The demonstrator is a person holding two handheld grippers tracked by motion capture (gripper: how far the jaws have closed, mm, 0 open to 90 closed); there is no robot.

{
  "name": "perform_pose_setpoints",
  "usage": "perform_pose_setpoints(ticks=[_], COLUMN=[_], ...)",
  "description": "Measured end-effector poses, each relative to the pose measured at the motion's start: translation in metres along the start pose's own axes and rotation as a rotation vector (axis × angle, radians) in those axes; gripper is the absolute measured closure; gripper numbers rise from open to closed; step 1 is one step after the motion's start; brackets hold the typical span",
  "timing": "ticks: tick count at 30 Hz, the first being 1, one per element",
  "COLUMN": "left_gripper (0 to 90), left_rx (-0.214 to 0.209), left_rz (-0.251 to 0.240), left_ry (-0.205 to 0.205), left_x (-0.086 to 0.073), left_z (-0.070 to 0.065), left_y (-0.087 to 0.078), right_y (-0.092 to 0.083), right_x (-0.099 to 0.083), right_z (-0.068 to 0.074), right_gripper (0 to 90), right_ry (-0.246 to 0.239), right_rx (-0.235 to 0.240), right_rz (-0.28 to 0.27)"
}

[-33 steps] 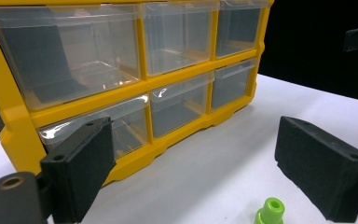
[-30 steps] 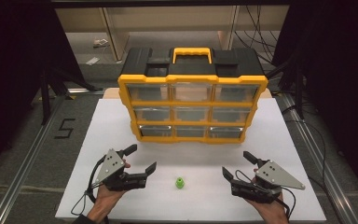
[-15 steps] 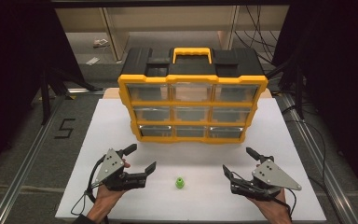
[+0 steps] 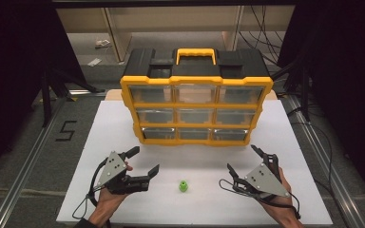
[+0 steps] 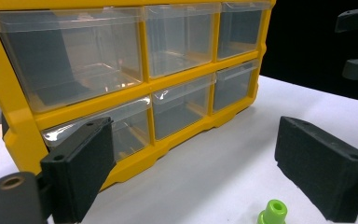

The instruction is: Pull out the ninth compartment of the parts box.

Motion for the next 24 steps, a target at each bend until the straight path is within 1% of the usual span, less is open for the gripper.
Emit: perform_pose_setpoints(ticks=[1,2,3,4,7,8,9,10,12,14,15,17,18,19,20,21,22,24], left_gripper=[11.7,11.7,11.7,11.6,11.7,11.6,11.7,11.7,11.7,11.7,11.7,11.7,11.7,11.7,11.7,11.7,11.7,11.7], left_rx=[0.000,0.001,0.000,0.000,-0.002,-0.002,-0.003,-0.001,0.000,0.001,0.002,0.002,0.000,0.000,0.001,0.002,0.001,0.000], left_rz=[0.000,-0.001,0.000,0.000,0.000,0.000,0.000,0.000,-0.003,-0.002,-0.001,-0.002,-0.002,-0.001,-0.002,-0.004,-0.005,-0.005], left_ry=[0.000,0.000,-0.001,-0.001,0.000,0.000,0.000,0.000,-0.001,0.000,0.000,0.001,0.002,0.002,0.002,0.000,-0.001,-0.001], left_x=[0.000,0.000,0.000,0.000,0.000,0.000,0.000,0.000,0.000,0.000,0.000,0.000,0.000,0.000,0.000,0.001,0.001,0.001], left_z=[0.000,0.000,0.000,0.000,0.000,0.000,0.000,0.000,0.000,0.000,0.000,0.000,0.000,0.000,0.000,0.000,0.000,0.000], left_y=[0.000,0.000,0.000,0.000,0.000,0.000,0.000,0.000,0.000,0.000,0.000,0.000,0.000,0.000,0.000,0.000,0.000,0.000], right_y=[0.001,0.001,0.004,0.004,0.010,0.010,0.013,0.013,0.017,0.018,0.021,0.022,0.023,0.026,0.026,0.029,0.029,0.031], right_x=[-0.001,-0.001,-0.002,-0.002,-0.006,-0.006,-0.008,-0.008,-0.010,-0.011,-0.013,-0.014,-0.015,-0.016,-0.016,-0.018,-0.018,-0.019], right_z=[0.000,0.000,0.000,0.000,-0.001,-0.001,-0.002,-0.002,-0.003,-0.003,-0.003,-0.003,-0.003,-0.004,-0.004,-0.005,-0.005,-0.006], right_gripper=[15.9,15.9,16.1,16.1,16.4,16.4,16.6,16.6,17.4,17.5,17.8,17.8,17.9,18.6,18.6,19.3,19.3,19.8], right_ry=[-0.010,-0.010,-0.031,-0.031,-0.056,-0.056,-0.075,-0.075,-0.099,-0.108,-0.135,-0.144,-0.157,-0.184,-0.184,-0.211,-0.211,-0.241], right_rx=[-0.008,-0.008,-0.017,-0.017,-0.030,-0.030,-0.038,-0.038,-0.052,-0.057,-0.065,-0.068,-0.072,-0.091,-0.091,-0.101,-0.101,-0.116], right_rz=[0.001,0.001,0.003,0.003,0.020,0.020,0.024,0.024,0.029,0.031,0.032,0.035,0.037,0.032,0.032,0.034,0.034,0.034])
Point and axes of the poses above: each handheld gripper's, and its own axes: y roughly forward along the jaws, x roughly out of its top, z roughly to its left, the point moved 10 cm from there along y, roughly forward along the jaws, and after that the axes turned 11 degrees about -x, right-handed, at the moved point
